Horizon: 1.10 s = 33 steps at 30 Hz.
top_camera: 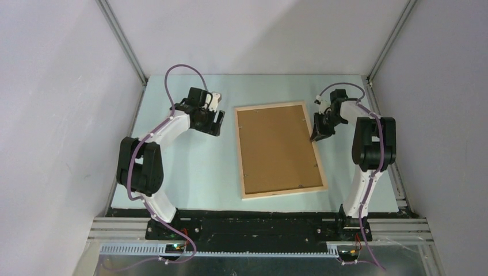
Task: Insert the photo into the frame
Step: Adjust the photo frame at the center of the board.
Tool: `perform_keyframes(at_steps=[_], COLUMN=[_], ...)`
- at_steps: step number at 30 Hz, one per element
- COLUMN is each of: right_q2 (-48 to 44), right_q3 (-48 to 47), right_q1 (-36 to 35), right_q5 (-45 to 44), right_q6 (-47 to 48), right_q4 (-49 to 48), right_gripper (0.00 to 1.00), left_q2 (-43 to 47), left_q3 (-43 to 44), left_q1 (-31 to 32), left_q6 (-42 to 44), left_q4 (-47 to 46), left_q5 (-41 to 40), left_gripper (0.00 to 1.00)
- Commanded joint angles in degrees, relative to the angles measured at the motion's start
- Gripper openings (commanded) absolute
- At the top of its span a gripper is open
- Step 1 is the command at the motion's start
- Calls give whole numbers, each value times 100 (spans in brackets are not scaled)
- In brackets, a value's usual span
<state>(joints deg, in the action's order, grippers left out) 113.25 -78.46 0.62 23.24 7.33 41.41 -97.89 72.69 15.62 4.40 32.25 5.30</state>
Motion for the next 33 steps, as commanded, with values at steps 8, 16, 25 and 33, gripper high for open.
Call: perform_keyframes(at_steps=[8,16,25,33], right_q2=[1836,2660,2655,2660], right_q3=[-3232,-4605,-4641,-4626], right_q1=[-19,-322,-787,-1341], right_q5=[-286,-663,-558,-513], right_q6=[1190,2309,3293,3933], right_q4=[1389,1890,2169,2317], right_gripper=[0,0,0,0], left_q2=[554,758,836,673], left_q3=[-467,-767,-892,-798], left_q1=[14,3,3,3], left_q6=[639,911,943,1002], left_q4=[-31,-36,-43,-59], left_q5=[-247,81,247,-50], left_gripper=[82,82,81,81])
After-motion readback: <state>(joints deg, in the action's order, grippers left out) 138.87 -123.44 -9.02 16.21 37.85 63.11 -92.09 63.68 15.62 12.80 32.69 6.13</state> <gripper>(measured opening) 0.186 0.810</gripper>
